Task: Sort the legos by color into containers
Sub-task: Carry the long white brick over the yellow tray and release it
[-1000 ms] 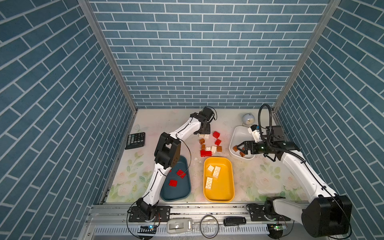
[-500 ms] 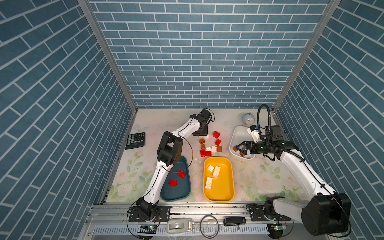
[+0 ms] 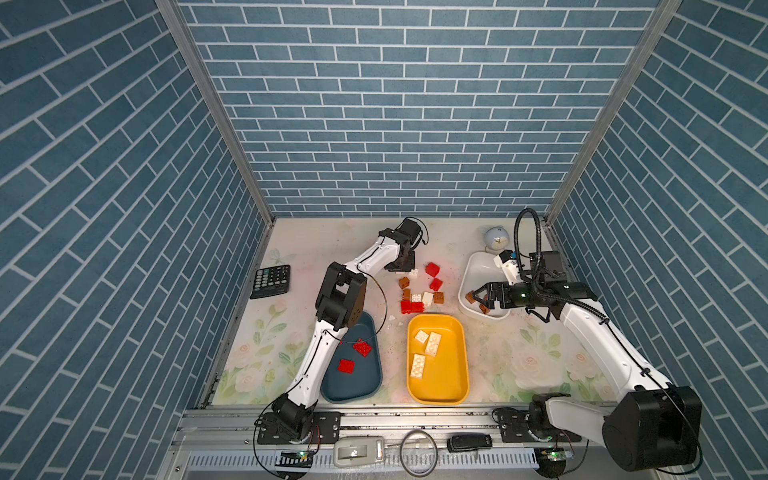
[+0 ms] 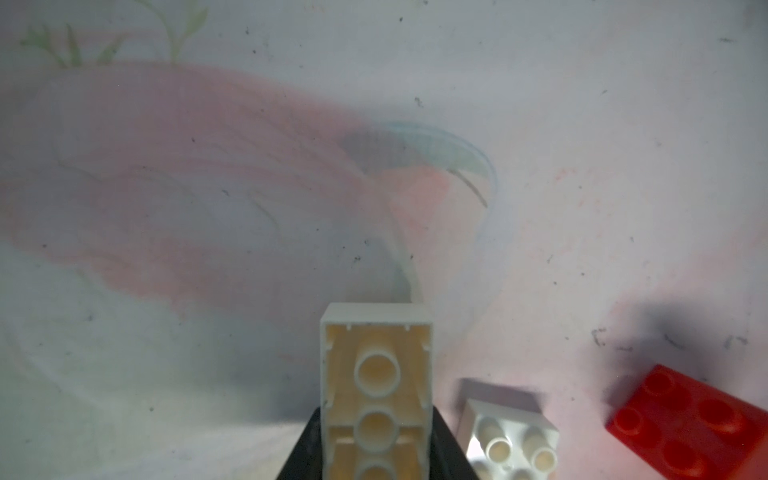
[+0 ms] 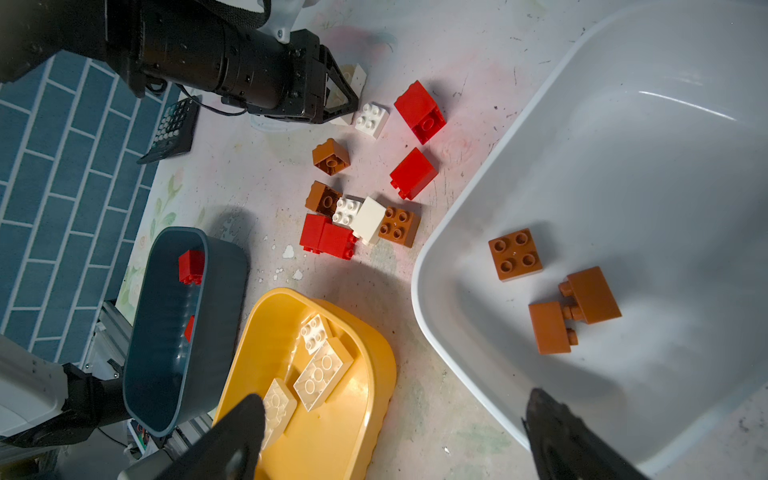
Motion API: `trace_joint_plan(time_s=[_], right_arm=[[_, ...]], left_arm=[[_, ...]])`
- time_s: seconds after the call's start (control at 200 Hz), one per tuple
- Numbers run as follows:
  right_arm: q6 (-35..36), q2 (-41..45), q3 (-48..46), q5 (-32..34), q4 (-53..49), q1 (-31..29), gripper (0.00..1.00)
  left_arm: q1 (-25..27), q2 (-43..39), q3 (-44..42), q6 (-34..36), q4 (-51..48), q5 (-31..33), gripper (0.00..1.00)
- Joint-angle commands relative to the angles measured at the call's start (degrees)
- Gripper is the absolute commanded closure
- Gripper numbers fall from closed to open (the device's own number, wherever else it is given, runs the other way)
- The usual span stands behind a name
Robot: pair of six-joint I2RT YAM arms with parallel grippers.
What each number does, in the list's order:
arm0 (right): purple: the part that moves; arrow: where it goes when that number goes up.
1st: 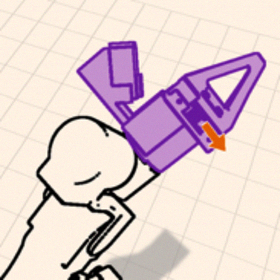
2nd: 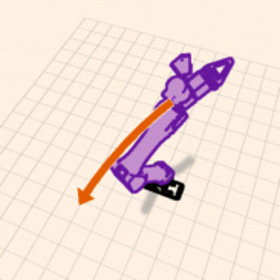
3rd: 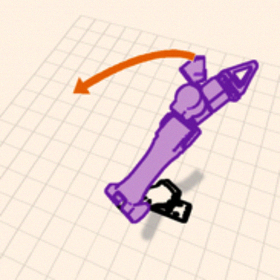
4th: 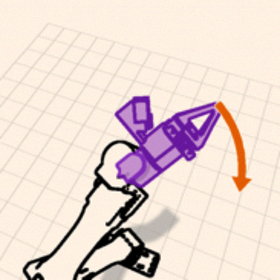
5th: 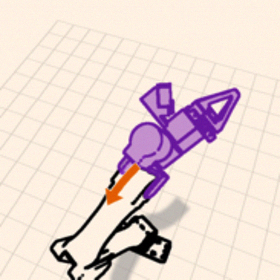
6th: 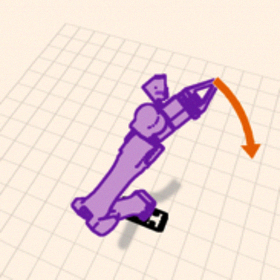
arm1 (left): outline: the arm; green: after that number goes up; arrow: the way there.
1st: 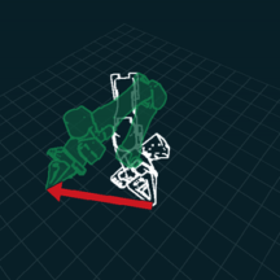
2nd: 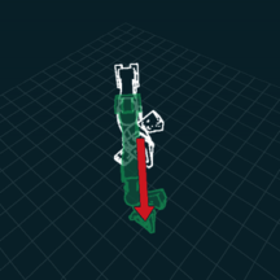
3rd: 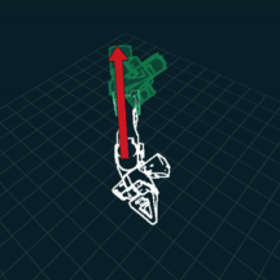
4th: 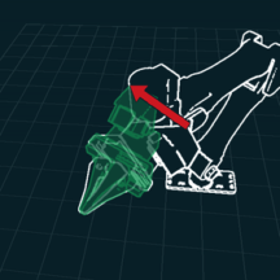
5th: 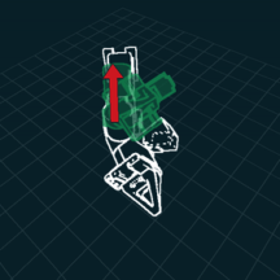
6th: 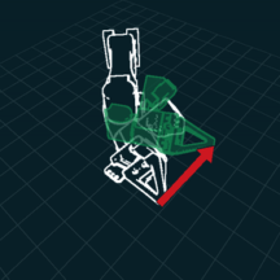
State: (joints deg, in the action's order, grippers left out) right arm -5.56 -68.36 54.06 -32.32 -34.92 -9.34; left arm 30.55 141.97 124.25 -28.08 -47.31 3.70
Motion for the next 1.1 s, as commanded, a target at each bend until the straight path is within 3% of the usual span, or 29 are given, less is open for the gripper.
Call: trace_joint_plan(time_s=[0.0, 0.24, 0.44, 0.805, 1.095], right_arm=[[0.5, 0.0, 1.5, 0.1, -0.2, -0.2, 0.02], [0.6, -0.7, 1.7, 0.1, 0.5, -0.3, 0.02], [0.9, -2.0, 2.1, 0.2, 1.2, -0.2, 0.02], [2.4, -2.7, 3.1, 1.3, 0.2, 0.1, 0.02], [3.1, -1.8, 2.6, 1.6, -0.9, 0.7, 0.02]], left_arm=[[-0.5, -4.6, -0.9, 1.0, -1.5, -0.6, 0.67], [0.2, -16.7, -10.4, 0.7, -0.9, -5.0, 0.67], [3.7, -26.7, -18.4, 0.2, -2.9, -9.1, 0.67], [17.4, -40.6, -35.3, -11.3, 0.0, -9.8, 0.67], [28.8, -43.5, -44.9, -21.1, 6.4, -12.5, 0.66]])
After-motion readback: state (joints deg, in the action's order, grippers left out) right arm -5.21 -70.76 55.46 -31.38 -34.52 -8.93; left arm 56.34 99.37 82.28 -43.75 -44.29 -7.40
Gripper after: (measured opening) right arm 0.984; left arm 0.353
